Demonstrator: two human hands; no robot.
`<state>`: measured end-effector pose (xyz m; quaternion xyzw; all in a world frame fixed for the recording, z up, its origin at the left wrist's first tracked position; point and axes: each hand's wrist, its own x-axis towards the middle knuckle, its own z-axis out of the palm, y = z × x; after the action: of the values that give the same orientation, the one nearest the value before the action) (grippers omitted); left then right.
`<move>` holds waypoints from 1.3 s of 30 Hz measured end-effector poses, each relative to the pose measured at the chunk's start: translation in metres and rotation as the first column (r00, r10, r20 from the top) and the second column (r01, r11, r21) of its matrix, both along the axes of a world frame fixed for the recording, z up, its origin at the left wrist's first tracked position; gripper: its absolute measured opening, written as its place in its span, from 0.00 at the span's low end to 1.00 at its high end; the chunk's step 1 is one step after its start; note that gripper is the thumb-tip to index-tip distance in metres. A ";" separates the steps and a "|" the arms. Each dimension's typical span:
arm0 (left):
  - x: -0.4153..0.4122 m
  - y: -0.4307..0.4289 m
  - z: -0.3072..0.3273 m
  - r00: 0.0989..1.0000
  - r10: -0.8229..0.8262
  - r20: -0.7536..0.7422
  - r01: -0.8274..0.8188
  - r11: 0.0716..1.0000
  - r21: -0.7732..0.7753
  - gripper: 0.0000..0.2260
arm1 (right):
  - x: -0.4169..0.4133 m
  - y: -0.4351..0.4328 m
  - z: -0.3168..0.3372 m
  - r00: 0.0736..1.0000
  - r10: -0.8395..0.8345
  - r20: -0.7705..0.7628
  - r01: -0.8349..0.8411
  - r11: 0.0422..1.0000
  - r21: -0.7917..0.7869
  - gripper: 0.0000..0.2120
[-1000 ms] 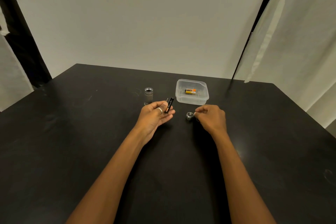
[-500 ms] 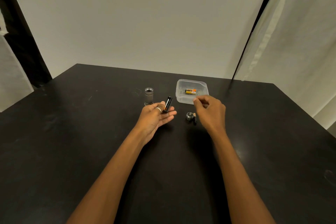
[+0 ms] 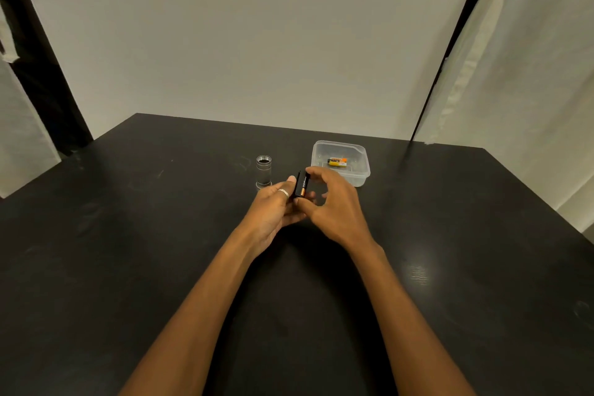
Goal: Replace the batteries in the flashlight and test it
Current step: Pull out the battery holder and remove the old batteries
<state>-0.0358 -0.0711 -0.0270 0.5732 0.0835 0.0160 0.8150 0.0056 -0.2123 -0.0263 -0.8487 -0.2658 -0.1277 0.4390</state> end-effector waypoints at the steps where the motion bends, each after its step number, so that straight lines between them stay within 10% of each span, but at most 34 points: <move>1: 0.000 0.000 0.000 1.000 0.011 0.001 -0.011 1.000 -0.009 0.14 | 0.001 0.000 -0.002 1.000 -0.007 0.009 0.007 1.000 -0.016 0.28; 39: 0.008 0.002 -0.013 0.999 0.023 0.034 -0.026 0.993 0.114 0.14 | -0.011 -0.004 0.003 0.915 -0.065 0.397 0.194 0.935 -0.295 0.24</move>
<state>-0.0278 -0.0688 -0.0400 0.6174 0.0764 0.0400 0.7819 -0.0053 -0.2161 -0.0236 -0.8847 -0.3058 -0.2732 0.2216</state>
